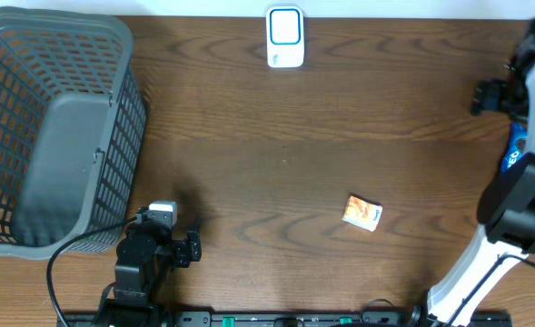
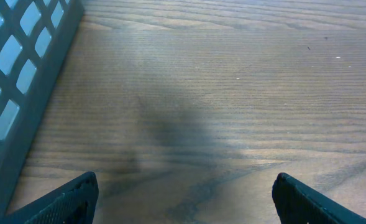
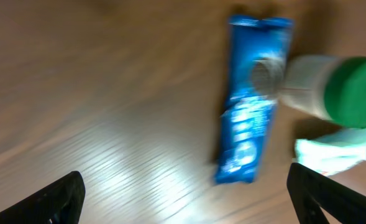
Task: Scan the item barcode
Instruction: 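Carry the Oreo pack to the far right edge and release, then lower the right gripper onto the small orange box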
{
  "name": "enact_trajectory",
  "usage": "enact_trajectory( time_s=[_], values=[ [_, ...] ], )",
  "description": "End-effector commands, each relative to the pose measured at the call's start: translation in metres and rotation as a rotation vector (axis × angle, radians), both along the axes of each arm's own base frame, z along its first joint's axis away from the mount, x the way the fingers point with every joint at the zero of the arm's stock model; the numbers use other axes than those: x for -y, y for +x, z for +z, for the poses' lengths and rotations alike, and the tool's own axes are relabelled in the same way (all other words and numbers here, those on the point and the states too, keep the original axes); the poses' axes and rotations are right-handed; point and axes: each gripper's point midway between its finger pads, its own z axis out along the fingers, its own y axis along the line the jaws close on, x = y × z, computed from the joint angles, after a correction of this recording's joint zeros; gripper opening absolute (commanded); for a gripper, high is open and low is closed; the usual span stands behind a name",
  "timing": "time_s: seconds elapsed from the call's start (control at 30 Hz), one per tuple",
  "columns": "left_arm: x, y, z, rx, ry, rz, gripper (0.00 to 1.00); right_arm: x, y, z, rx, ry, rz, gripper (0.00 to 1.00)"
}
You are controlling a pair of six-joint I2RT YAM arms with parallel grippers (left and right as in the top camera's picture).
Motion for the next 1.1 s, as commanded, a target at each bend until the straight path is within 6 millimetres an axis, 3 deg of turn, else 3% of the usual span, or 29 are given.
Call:
enact_trajectory(
  time_s=[0.0,0.1,0.2,0.33,0.5,0.67,0.7,0.73,0.77,0.8,0.93,1.07],
  values=[
    [-0.001,-0.001,-0.006,-0.011,0.001,0.006,0.90,-0.072,0.007,0.045,0.108,0.104,0.096,0.99],
    [-0.001,-0.001,-0.006,-0.011,0.001,0.006,0.90,-0.113,-0.011,0.047,0.054,0.156,0.048,0.99],
    [-0.001,-0.001,-0.006,-0.011,0.001,0.006,0.90,-0.170,-0.049,0.041,-0.102,0.276,-0.005,0.99],
    [-0.001,-0.001,-0.006,-0.011,0.001,0.006,0.90,-0.220,-0.082,0.024,-0.236,0.262,-0.032,0.99],
    [-0.001,-0.001,-0.006,-0.011,0.001,0.006,0.90,-0.255,-0.113,-0.007,-0.339,0.201,-0.076,0.99],
    [-0.001,-0.001,-0.006,-0.011,0.001,0.006,0.90,-0.286,-0.135,-0.037,-0.378,0.161,0.032,0.97],
    [-0.001,-0.001,-0.006,-0.011,0.001,0.006,0.90,-0.288,-0.138,-0.040,-0.381,0.145,0.050,0.93],
    [-0.001,-0.001,-0.006,-0.011,0.001,0.006,0.90,-0.290,-0.142,-0.045,-0.385,0.113,0.075,0.80],
    [-0.001,-0.001,-0.006,-0.011,0.001,0.006,0.90,-0.288,-0.150,-0.051,-0.391,0.052,0.081,0.29],
    [-0.001,-0.001,-0.006,-0.011,0.001,0.006,0.90,-0.286,-0.155,-0.053,-0.402,0.022,0.085,0.01],
    [-0.001,-0.001,-0.006,-0.011,0.001,0.006,0.90,-0.265,-0.180,-0.048,-0.438,-0.148,-0.005,0.01],
    [-0.001,-0.001,-0.006,-0.011,0.001,0.006,0.90,-0.237,-0.182,-0.035,-0.359,-0.309,-0.083,0.01]
  ],
)
